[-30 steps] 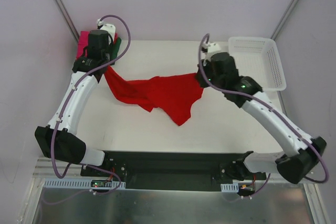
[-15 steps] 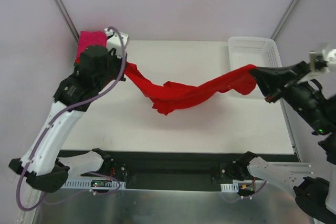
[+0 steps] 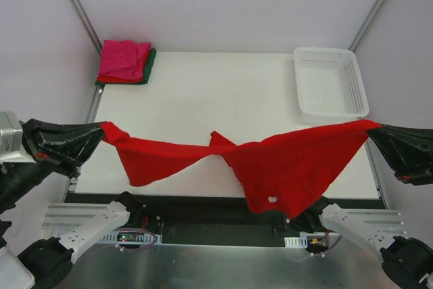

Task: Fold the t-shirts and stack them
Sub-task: Flatten out the tshirt

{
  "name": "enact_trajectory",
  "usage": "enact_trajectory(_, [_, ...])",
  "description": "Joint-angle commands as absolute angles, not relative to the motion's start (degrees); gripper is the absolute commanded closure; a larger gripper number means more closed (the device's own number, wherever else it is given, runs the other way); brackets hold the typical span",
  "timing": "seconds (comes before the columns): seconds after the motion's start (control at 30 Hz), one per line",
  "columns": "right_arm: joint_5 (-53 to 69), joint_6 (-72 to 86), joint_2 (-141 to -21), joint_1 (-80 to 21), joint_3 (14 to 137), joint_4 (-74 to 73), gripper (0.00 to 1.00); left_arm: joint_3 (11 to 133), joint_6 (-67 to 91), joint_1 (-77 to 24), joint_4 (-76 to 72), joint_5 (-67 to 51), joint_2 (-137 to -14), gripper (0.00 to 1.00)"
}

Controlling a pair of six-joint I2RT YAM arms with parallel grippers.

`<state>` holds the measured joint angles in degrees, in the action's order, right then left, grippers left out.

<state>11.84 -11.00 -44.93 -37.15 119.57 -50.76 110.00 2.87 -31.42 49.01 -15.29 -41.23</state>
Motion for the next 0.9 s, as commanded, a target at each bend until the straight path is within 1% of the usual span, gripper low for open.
enact_trajectory(0.0, [21.00, -9.85, -43.51, -35.60, 122.08, -47.38, 0.99, 109.42, 5.97, -29.28, 51.77, -31.62, -42.45, 1.00])
enact_trajectory(0.2, [24.78, -9.49, -42.71, -33.93, 125.06, -44.30, 0.99, 114.15, 6.15, -25.41, 51.77, -42.26, -43.77, 1.00])
enact_trajectory(0.33, [25.22, -10.37, -43.59, -33.84, 125.95, -43.60, 0.99, 119.08, 6.06, -23.82, 51.77, -46.04, -45.70, 1.00])
enact_trajectory(0.47, [25.49, -10.72, -43.68, -33.66, 124.99, -42.54, 0.99, 122.87, 5.80, -23.03, 51.24, -46.94, -45.97, 1.00])
enact_trajectory(0.63, [18.21, -14.06, -44.29, -33.75, 120.86, -42.71, 0.99, 119.10, 3.34, -23.03, 50.63, -42.29, -46.05, 1.00])
enact_trajectory(0.77, [11.53, -17.04, -46.66, -33.84, 115.67, -42.72, 0.99, 109.98, 1.15, -23.03, 47.38, -36.05, -46.58, 1.00])
enact_trajectory(0.87, [8.27, -18.89, -49.74, -33.84, 113.12, -42.80, 0.99, 107.50, 0.53, -23.03, 45.62, -35.51, -48.86, 1.00])
